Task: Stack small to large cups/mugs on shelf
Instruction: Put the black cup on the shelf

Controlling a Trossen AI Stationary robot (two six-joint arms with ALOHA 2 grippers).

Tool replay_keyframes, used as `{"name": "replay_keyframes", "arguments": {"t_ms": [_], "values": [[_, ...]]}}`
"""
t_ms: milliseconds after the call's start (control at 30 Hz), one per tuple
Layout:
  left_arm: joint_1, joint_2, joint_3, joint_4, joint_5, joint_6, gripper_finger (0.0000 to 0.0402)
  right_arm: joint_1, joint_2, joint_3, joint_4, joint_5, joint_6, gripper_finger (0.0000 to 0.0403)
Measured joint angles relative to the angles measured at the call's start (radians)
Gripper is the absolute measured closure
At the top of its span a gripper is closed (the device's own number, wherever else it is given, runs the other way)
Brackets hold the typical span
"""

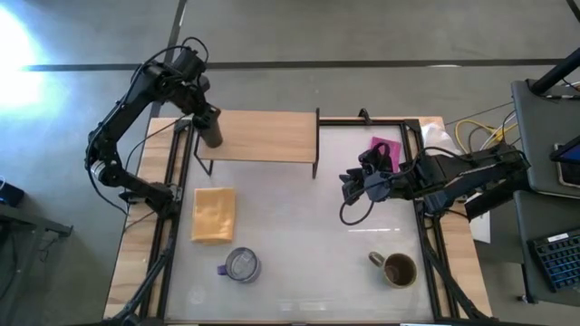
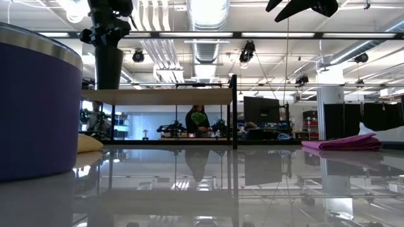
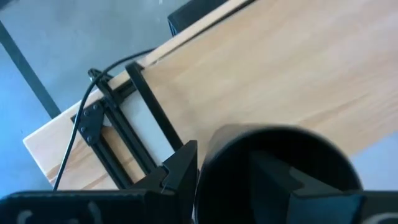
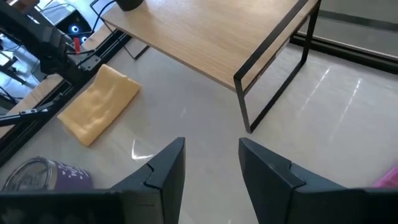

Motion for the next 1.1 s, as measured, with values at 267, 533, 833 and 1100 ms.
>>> {"name": "replay_keyframes", "arguments": {"t_ms": [267, 533, 833, 1100], "values": [[0.0, 0.0, -0.001, 0.016, 0.011, 0.001, 0.0295, 0.0, 0.0, 0.0, -0.003, 0.0, 0.0, 0.0259], [0.0, 0.0, -0.001, 0.067, 0.045, 0.0, 0.0295, 0.0, 0.0, 0.0, -0.016, 0.001, 0.0, 0.0259], [0.0, 0.0, -0.001, 0.08, 0.055, 0.0, 0.0295, 0.0, 0.0, 0.0, -0.025, 0.001, 0.004, 0.0259], [0.0, 0.0, -0.001, 0.107, 0.055, 0.001, 0.0295, 0.0, 0.0, 0.0, -0.025, 0.001, 0.004, 0.0259]]}}
